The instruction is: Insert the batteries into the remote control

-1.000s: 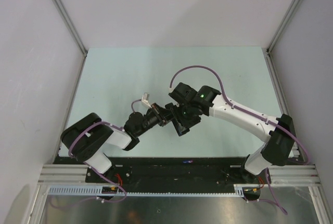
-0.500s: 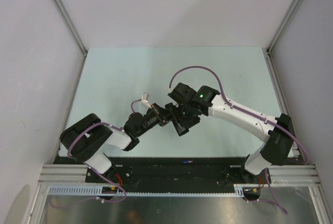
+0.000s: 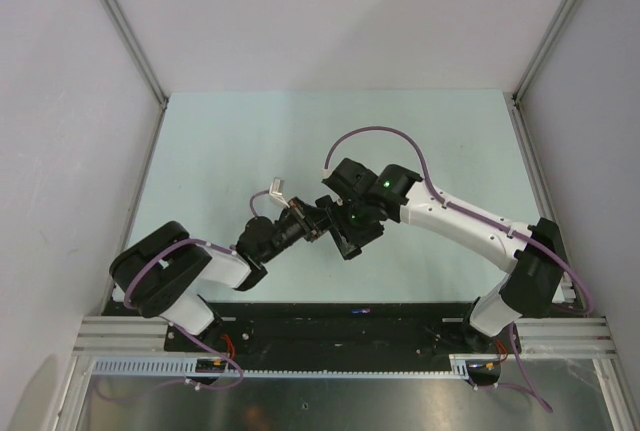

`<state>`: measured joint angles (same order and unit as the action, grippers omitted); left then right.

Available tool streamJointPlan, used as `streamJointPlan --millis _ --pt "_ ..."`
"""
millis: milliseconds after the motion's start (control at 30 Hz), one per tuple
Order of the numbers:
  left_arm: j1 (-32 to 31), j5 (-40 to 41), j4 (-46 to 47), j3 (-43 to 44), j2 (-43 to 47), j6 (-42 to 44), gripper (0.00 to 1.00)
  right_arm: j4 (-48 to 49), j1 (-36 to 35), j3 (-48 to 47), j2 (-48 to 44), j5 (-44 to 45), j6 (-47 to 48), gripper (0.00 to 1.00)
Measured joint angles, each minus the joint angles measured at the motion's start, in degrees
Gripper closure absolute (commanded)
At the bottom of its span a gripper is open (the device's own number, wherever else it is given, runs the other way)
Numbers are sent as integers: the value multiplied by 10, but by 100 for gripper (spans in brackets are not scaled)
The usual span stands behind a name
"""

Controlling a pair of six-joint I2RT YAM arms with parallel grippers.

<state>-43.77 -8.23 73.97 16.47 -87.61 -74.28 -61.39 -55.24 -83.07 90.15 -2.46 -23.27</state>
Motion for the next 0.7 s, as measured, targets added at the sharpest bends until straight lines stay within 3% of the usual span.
streamJointPlan --millis 700 --pt "-4 15 0 0 4 3 100 -4 7 -10 4 -5 0 100"
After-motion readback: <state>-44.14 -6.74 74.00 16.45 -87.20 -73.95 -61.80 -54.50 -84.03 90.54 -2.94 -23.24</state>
